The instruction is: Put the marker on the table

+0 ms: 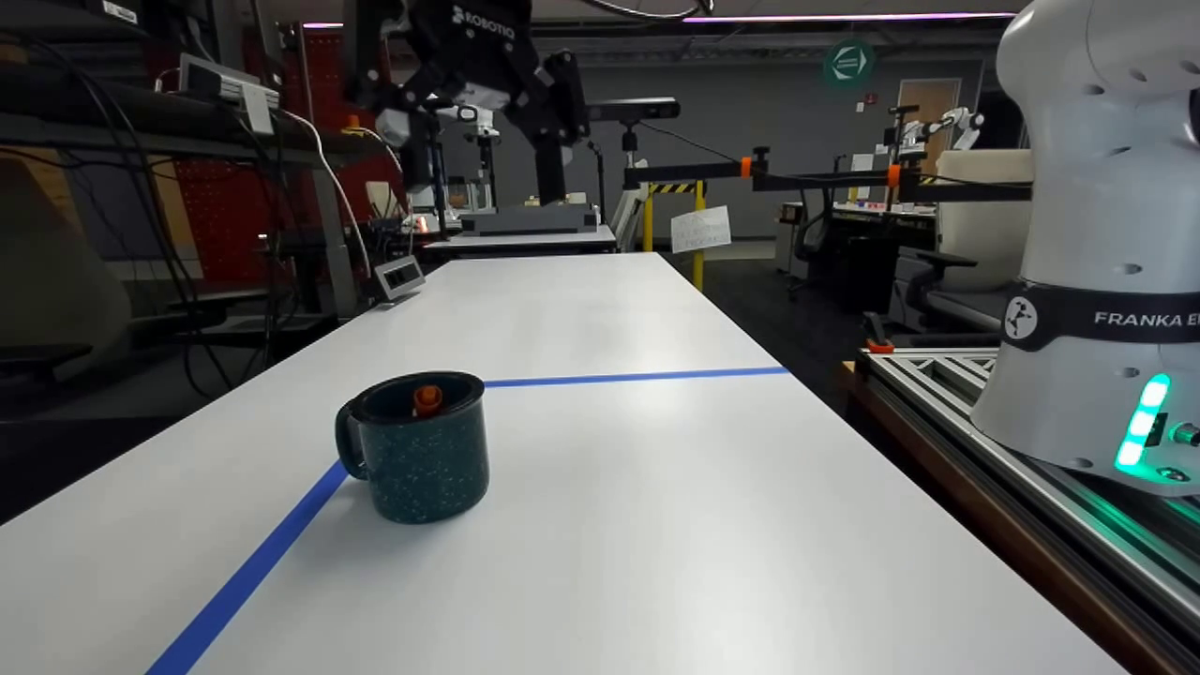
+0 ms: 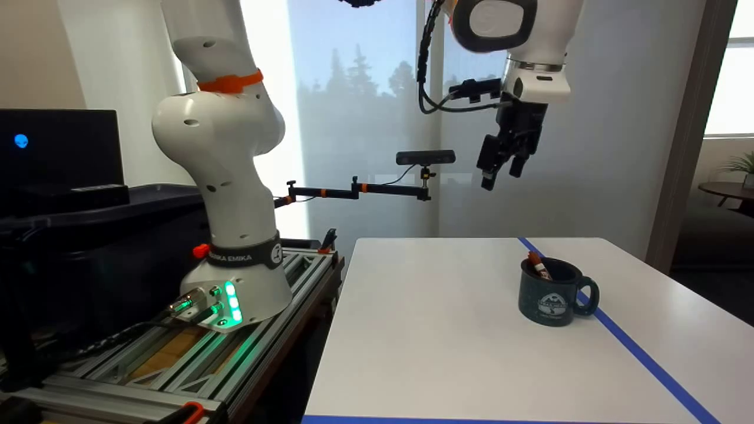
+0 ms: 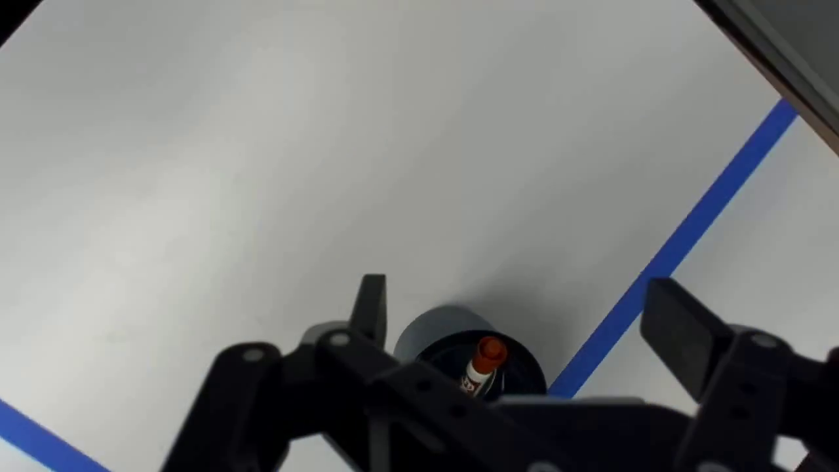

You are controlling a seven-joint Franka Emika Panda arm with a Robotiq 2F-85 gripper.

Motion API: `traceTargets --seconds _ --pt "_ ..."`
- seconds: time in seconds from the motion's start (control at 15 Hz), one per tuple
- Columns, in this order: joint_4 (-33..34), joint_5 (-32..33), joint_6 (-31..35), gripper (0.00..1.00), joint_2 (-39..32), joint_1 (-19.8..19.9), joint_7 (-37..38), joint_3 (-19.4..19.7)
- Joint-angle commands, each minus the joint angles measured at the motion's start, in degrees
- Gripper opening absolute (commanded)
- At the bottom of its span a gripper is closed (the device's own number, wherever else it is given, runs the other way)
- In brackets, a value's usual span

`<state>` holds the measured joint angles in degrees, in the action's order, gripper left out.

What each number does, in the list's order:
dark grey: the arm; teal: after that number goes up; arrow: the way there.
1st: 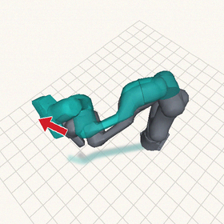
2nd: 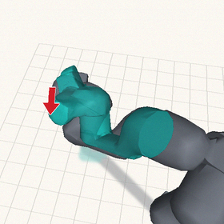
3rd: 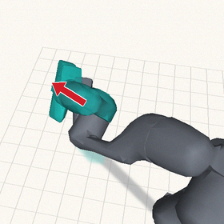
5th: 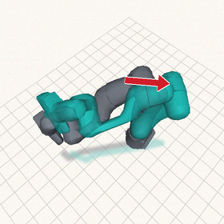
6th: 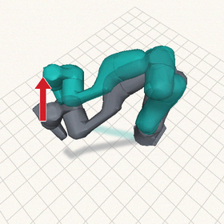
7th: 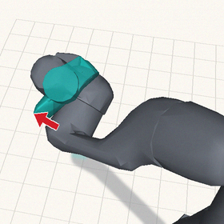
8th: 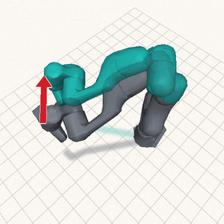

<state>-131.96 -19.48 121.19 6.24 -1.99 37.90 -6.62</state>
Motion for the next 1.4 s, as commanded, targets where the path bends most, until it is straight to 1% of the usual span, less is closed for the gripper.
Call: traceTargets --seconds 0.0,0.27,0.53,0.73,1.13,1.27,1.33 --pt "3.76 -7.51 0.48 1.0 -5.45 -0.08 0.21 2.15" --pt "6.7 -14.13 0.73 1.0 -11.26 0.0 0.12 3.29" --pt "9.14 -17.83 3.55 1.0 -16.36 -0.04 1.46 3.9" --pt "10.91 -17.75 4.19 1.0 -19.59 0.07 1.96 4.66" --pt "13.06 -16.21 3.36 1.0 -23.26 0.28 2.75 6.39" --pt "13.36 -16.01 3.54 0.74 -23.95 0.37 2.76 6.82" --pt "13.39 -16.09 3.64 0.65 -24.33 0.43 2.71 7.0"
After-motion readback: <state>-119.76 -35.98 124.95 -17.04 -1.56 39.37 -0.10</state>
